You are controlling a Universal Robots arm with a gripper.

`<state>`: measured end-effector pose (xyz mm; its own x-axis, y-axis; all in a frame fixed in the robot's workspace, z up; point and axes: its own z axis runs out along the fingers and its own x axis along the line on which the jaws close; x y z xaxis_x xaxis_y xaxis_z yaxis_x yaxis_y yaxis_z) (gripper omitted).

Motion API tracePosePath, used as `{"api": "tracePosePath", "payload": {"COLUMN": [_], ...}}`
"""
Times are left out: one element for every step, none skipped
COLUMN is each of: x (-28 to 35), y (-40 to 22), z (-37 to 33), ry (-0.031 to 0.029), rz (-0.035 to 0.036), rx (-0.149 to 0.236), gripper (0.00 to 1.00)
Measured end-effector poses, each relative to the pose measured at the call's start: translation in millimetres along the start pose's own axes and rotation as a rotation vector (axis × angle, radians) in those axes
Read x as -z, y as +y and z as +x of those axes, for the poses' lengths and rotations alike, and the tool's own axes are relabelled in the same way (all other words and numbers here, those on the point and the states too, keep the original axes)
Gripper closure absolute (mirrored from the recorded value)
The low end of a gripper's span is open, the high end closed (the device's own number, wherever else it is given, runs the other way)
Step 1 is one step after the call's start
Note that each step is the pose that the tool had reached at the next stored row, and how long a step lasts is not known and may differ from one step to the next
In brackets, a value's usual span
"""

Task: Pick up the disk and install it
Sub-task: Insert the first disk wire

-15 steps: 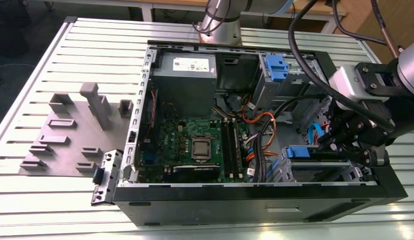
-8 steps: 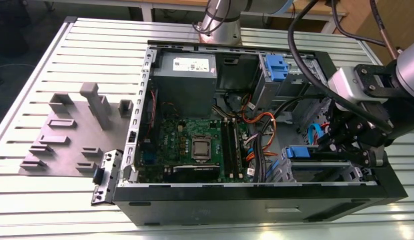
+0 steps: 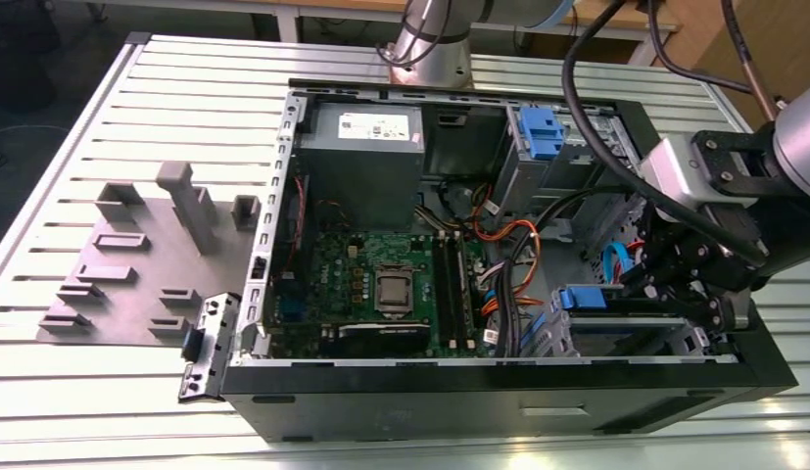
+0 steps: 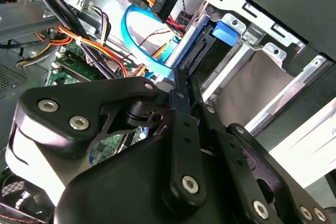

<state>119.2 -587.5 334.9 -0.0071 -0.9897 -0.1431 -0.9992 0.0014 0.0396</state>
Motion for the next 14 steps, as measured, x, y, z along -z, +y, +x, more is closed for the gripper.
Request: {"api": "tracePosePath", "payload": {"x": [0.0,-0.2,-0.8,-1.1,-1.3,-1.3,-1.3,-1.4,-1.5,-2.1,-2.7,-2.9,-2.9,-2.9], "y": [0.0,0.0,0.0,-0.1,-0.1,-0.1,-0.1,-0.1,-0.1,-0.1,-0.1,-0.1,-0.1,-0.1], "z": [0.0,0.0,0.1,0.2,0.2,0.2,0.2,0.2,0.2,0.3,0.4,0.4,0.4,0.4], "ry": [0.0000,0.0000,0.0000,0.0003,0.0001,0.0002,0.0002,0.0001,0.0001,-0.0003,-0.0003,0.0000,0.0001,0.0002], "rz": [0.0000,0.0000,0.0000,0.0000,0.0000,0.0000,0.0000,0.0000,0.0000,0.0000,0.0000,0.0000,0.0000,0.0000], "rx": [0.000,0.000,0.000,0.000,0.000,0.000,0.000,0.000,0.000,0.000,0.000,0.000,0.000,0.000], "gripper": [0.84,0.84,0.84,0.84,0.84,0.84,0.84,0.84,0.84,0.84,0.84,0.84,0.84,0.84]}}
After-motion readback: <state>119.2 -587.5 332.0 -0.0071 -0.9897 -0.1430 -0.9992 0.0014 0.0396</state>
